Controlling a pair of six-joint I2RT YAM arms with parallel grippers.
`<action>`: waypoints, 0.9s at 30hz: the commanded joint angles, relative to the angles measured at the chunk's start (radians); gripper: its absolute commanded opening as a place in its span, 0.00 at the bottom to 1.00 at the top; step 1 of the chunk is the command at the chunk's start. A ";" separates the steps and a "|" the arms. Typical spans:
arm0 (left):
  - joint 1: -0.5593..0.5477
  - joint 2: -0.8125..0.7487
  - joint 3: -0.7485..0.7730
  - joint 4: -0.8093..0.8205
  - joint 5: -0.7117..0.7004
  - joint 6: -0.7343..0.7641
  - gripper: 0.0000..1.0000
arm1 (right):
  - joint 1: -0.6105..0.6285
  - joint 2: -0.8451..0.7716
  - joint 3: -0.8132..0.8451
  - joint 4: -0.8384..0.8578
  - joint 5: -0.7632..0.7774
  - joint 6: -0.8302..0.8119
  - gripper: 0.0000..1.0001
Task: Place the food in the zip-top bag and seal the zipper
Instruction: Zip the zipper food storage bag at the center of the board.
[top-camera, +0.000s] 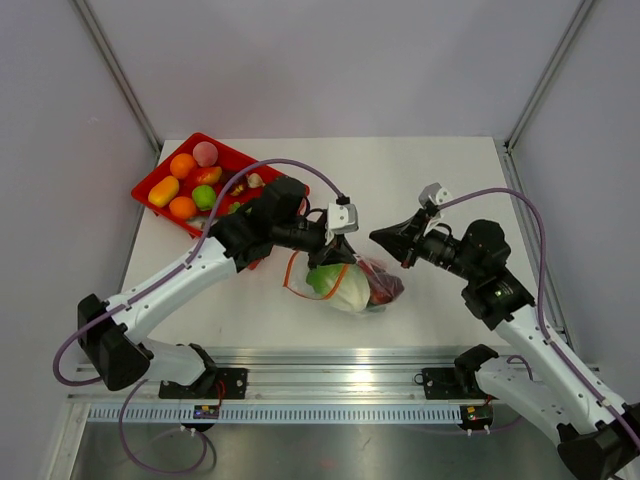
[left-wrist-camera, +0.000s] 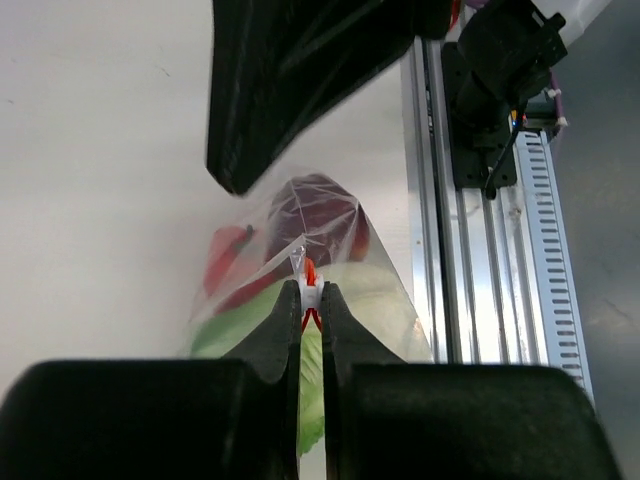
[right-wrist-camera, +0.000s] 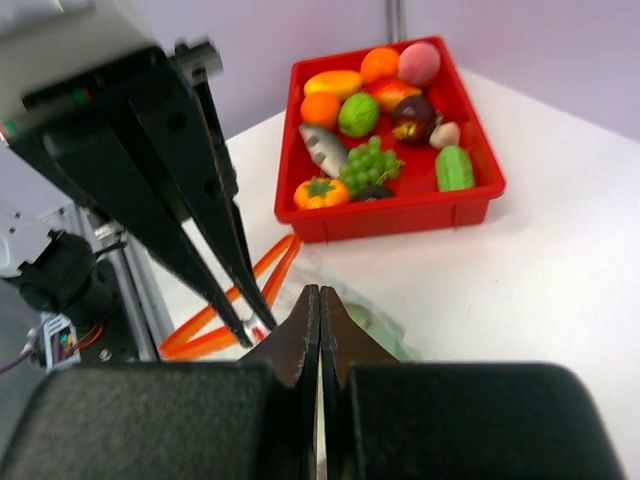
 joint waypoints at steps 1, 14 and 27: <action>-0.001 0.003 -0.021 -0.003 0.026 -0.013 0.00 | -0.004 -0.036 -0.018 0.117 0.100 0.017 0.00; 0.016 -0.031 -0.040 0.035 0.030 -0.056 0.00 | -0.004 0.100 0.177 -0.316 -0.133 -0.192 0.50; 0.029 -0.026 -0.035 0.078 0.052 -0.088 0.00 | -0.003 0.142 0.142 -0.357 -0.252 -0.209 0.55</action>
